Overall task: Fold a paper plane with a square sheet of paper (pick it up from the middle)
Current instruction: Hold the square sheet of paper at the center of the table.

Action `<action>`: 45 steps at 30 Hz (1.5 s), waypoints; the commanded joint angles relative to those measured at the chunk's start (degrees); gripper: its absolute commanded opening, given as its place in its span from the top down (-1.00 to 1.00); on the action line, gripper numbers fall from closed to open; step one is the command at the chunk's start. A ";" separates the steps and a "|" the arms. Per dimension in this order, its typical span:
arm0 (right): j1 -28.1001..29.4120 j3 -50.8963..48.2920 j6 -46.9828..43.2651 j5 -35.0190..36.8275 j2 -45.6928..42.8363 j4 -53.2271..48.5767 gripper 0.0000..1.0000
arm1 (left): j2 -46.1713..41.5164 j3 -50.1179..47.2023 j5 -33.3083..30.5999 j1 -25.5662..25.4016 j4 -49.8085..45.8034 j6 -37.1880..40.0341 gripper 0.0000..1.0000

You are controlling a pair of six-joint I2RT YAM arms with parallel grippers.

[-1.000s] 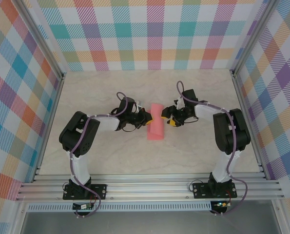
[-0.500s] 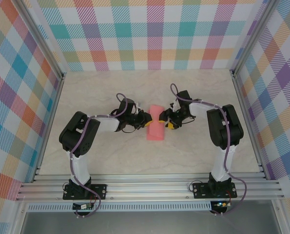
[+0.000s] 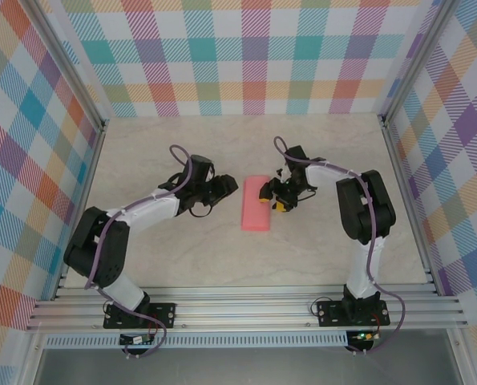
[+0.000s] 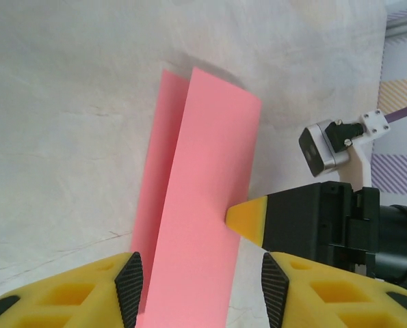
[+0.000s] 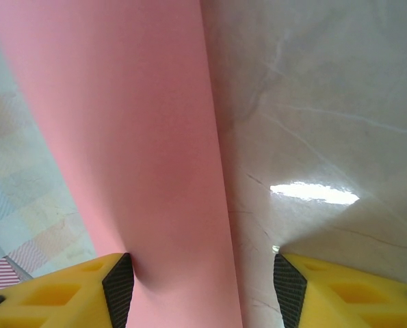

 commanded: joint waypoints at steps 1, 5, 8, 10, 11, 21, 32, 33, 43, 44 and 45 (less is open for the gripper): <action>1.03 2.37 -1.94 5.30 3.14 -6.06 -0.20 | -1.51 -1.16 -5.07 -0.12 -5.93 2.55 -0.02; 2.71 6.38 -2.43 9.26 5.03 -11.17 -0.23 | -1.90 -1.03 -5.29 -0.12 -6.25 2.88 -0.02; 3.86 9.12 -3.01 11.01 6.72 -14.11 -0.23 | -1.81 -0.93 -5.22 -0.17 -6.25 2.95 -0.02; 4.05 10.25 -2.74 11.35 7.73 -15.25 -0.24 | -1.96 -1.07 -5.28 -0.13 -6.25 2.93 -0.02; 4.14 10.74 -2.29 11.78 8.22 -15.85 -0.24 | -1.99 -0.98 -5.23 -0.12 -6.33 3.07 -0.02; 4.31 13.69 0.51 11.97 10.70 -18.21 -0.25 | -2.53 -0.98 -4.52 -0.12 -6.47 3.63 -0.02; 4.96 16.22 -1.53 12.75 12.73 -20.99 -0.29 | -3.28 -1.34 -4.48 -0.17 -6.31 3.97 -0.02; 4.98 16.21 -1.39 13.05 12.76 -21.07 -0.29 | -3.30 -1.29 -4.45 -0.12 -6.33 3.97 -0.02; 5.22 16.74 -1.58 14.24 14.22 -22.05 -0.29 | -3.06 -1.23 -3.69 -0.12 -6.35 4.22 -0.02; 5.13 16.74 -1.54 14.29 14.31 -22.10 -0.29 | -3.13 -1.25 -3.53 -0.13 -6.33 4.19 -0.02; 5.20 16.74 -1.52 14.24 14.36 -22.10 -0.29 | -3.13 -1.24 -3.43 -0.12 -6.33 4.23 -0.02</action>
